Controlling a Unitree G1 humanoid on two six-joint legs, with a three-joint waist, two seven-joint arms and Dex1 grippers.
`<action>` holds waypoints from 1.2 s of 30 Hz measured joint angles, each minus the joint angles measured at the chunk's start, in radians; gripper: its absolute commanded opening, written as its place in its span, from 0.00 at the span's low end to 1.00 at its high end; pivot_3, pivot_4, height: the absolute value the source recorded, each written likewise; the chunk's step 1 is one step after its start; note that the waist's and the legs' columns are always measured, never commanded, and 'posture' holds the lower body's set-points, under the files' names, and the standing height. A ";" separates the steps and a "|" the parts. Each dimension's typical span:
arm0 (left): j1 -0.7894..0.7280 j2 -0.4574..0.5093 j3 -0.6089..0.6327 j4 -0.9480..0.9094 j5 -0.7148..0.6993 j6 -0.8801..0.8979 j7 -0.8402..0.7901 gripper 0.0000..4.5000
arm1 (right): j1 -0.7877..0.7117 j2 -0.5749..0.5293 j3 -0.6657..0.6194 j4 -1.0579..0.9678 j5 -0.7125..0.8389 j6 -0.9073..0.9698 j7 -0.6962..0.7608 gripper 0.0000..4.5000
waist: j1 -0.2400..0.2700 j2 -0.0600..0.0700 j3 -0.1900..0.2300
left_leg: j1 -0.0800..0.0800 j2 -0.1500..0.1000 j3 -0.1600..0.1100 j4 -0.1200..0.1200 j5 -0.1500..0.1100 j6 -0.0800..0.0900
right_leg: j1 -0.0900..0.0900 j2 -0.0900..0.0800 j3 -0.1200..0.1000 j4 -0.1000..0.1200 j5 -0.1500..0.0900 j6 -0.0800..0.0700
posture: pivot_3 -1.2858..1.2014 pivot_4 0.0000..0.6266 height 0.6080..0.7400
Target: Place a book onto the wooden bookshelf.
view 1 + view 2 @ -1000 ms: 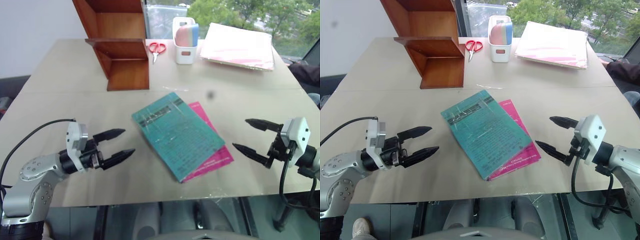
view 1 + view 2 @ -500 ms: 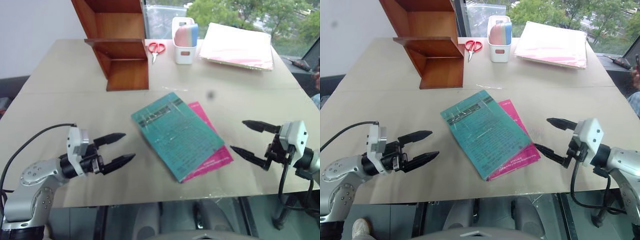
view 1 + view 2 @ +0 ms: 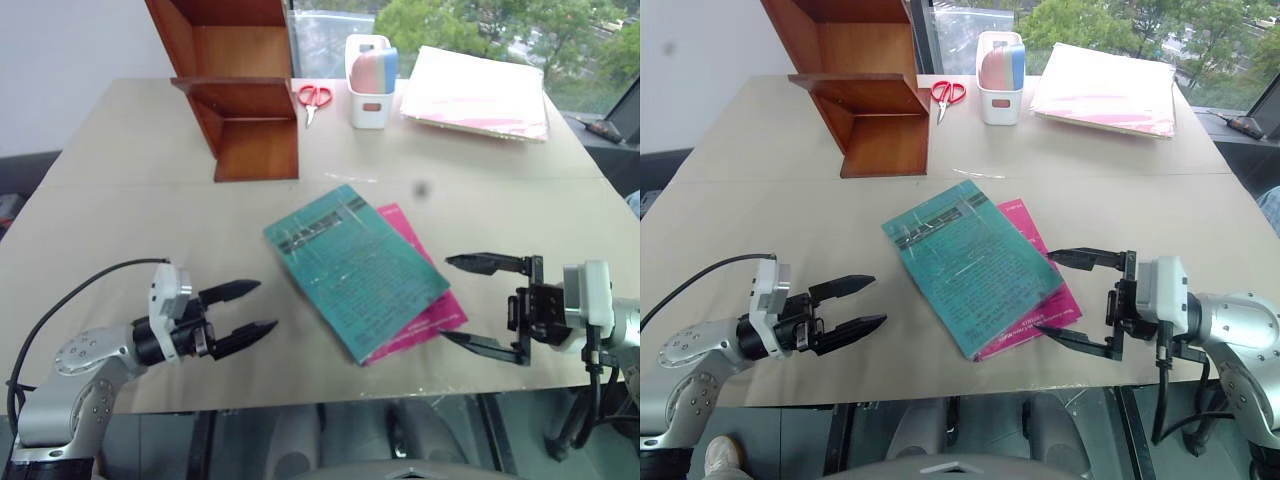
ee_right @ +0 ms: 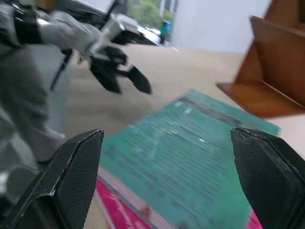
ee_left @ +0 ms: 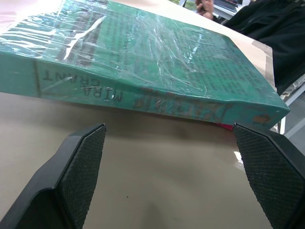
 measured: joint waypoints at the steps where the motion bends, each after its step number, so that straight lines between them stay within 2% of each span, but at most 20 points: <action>1: 0.002 0.001 -0.003 0.000 0.000 0.010 0.006 0.99 | 0.000 -0.001 0.000 0.000 0.002 0.001 0.000 0.97 | 0.000 0.000 0.000 | 0.000 0.000 0.000 0.000 0.000 0.000 | 0.000 0.000 0.000 0.000 0.000 0.000 | 0.52 0.24 1.00; 4: -0.006 0.003 -0.001 -0.015 -0.108 0.186 0.087 0.99 | 0.000 -0.006 0.000 0.000 0.009 0.004 -0.001 0.97 | 0.001 0.000 0.000 | 0.000 0.000 -0.001 0.000 0.000 0.000 | 0.000 0.000 0.000 0.001 0.000 0.000 | 0.52 0.24 1.00; 8: -0.050 0.033 0.008 -0.031 -0.379 0.551 0.258 0.99 | 0.001 -0.020 0.000 -0.001 0.007 0.012 -0.001 0.97 | -0.001 0.000 0.000 | 0.000 0.000 -0.001 0.002 0.000 0.000 | 0.000 0.000 -0.001 0.003 0.000 0.000 | 0.52 0.24 1.00; 10: -0.059 0.031 0.010 -0.031 -0.561 0.718 0.393 0.99 | 0.004 -0.022 0.000 -0.003 0.005 0.012 -0.002 0.97 | -0.004 0.000 0.000 | 0.001 0.000 -0.001 0.002 0.000 0.000 | 0.000 0.000 0.000 0.005 0.000 0.000 | 0.52 0.24 1.00; 12: -0.072 0.003 0.012 -0.023 -0.689 0.774 0.509 0.99 | 0.004 -0.023 0.000 -0.004 0.003 0.013 -0.004 0.97 | -0.002 0.000 0.000 | 0.001 0.000 -0.002 0.003 0.000 0.000 | 0.000 0.000 0.000 0.007 0.000 0.000 | 0.52 0.24 1.00; 15: -0.104 -0.033 0.006 0.003 -0.857 0.790 0.677 0.99 | 0.006 -0.025 0.000 -0.007 0.001 0.015 -0.007 0.97 | 0.001 0.000 0.000 | 0.001 0.000 -0.002 0.005 0.000 0.000 | 0.000 0.000 0.000 0.010 0.000 0.000 | 0.52 0.24 1.00; 17: -0.131 -0.082 -0.012 0.028 -1.009 0.757 0.850 0.99 | 0.016 -0.027 -0.002 -0.013 -0.004 0.016 -0.011 0.97 | 0.002 0.000 0.000 | 0.001 0.000 -0.002 0.007 0.000 0.000 | 0.000 0.000 0.000 0.012 0.000 0.000 | 0.52 0.24 1.00; 22: -0.141 -0.152 -0.083 0.048 -1.206 0.652 1.129 0.99 | 0.039 -0.028 -0.020 -0.029 -0.008 0.019 -0.033 0.97 | 0.001 0.000 0.000 | 0.001 0.000 -0.002 0.009 0.000 0.000 | 0.000 0.000 0.001 0.013 0.000 0.000 | 0.52 0.24 1.00; 26: -0.174 -0.182 -0.127 0.064 -1.262 0.598 1.256 0.99 | 0.048 -0.033 -0.026 -0.040 -0.007 0.021 -0.040 0.97 | 0.002 0.000 0.000 | 0.001 -0.001 -0.002 0.010 0.000 0.000 | 0.000 0.000 0.001 0.013 0.000 0.000 | 0.52 0.24 1.00; 33: -0.250 -0.220 -0.159 0.134 -1.277 0.565 1.319 0.99 | 0.048 -0.043 -0.027 -0.040 -0.007 0.027 -0.052 0.97 | 0.003 0.000 0.000 | 0.001 -0.001 -0.002 0.010 0.000 0.000 | 0.000 0.001 0.001 0.013 0.000 0.000 | 0.52 0.24 1.00; 36: -0.278 -0.225 -0.182 0.167 -1.275 0.582 1.314 0.83 | 0.051 -0.046 -0.030 -0.040 -0.007 0.032 -0.054 1.00 | 0.003 0.000 0.000 | 0.001 -0.001 -0.002 0.010 0.000 0.000 | 0.000 0.000 0.001 0.013 0.000 0.000 | 0.52 0.24 1.00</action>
